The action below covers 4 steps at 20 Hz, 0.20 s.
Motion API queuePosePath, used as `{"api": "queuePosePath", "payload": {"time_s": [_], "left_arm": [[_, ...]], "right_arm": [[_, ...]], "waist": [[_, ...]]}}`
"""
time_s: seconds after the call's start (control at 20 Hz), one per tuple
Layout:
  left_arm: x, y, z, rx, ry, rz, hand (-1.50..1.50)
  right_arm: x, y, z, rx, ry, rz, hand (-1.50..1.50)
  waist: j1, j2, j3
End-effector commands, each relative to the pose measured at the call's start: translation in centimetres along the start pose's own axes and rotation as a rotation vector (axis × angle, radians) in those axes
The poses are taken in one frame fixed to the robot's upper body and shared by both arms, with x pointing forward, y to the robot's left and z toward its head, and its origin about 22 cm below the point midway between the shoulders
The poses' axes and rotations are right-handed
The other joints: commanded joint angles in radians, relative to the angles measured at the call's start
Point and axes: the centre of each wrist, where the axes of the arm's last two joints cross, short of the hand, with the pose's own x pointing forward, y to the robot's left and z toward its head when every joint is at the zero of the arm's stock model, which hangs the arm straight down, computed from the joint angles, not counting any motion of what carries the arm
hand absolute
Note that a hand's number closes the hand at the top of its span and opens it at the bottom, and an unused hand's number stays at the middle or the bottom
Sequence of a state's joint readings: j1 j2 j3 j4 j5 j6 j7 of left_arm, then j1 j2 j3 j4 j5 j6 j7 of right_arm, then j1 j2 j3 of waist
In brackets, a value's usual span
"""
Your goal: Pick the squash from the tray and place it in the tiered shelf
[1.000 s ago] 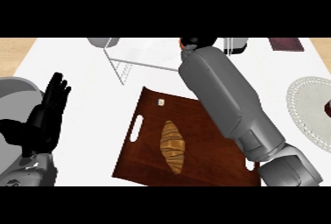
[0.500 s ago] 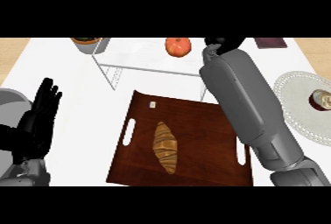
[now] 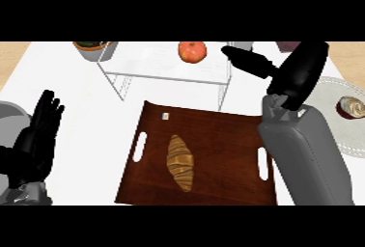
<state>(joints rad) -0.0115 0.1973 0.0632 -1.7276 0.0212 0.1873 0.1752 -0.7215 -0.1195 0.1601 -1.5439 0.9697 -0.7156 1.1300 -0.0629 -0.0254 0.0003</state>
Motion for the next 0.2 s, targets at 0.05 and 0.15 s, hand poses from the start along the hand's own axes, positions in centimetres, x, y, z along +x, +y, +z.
{"api": "queuePosePath", "payload": {"time_s": [0.05, 0.15], "left_arm": [[-0.3, 0.2, -0.7, 0.012, -0.012, -0.010, 0.00], [0.6, -0.2, -0.2, -0.002, -0.034, 0.003, 0.00]], "right_arm": [[-1.5, -6.7, 3.0, 0.035, 0.034, 0.028, -1.50], [-0.2, -10.4, 2.4, 0.000, 0.019, 0.008, -1.50]], "waist": [[0.004, 0.008, -0.001], [0.020, 0.010, -0.001]]}}
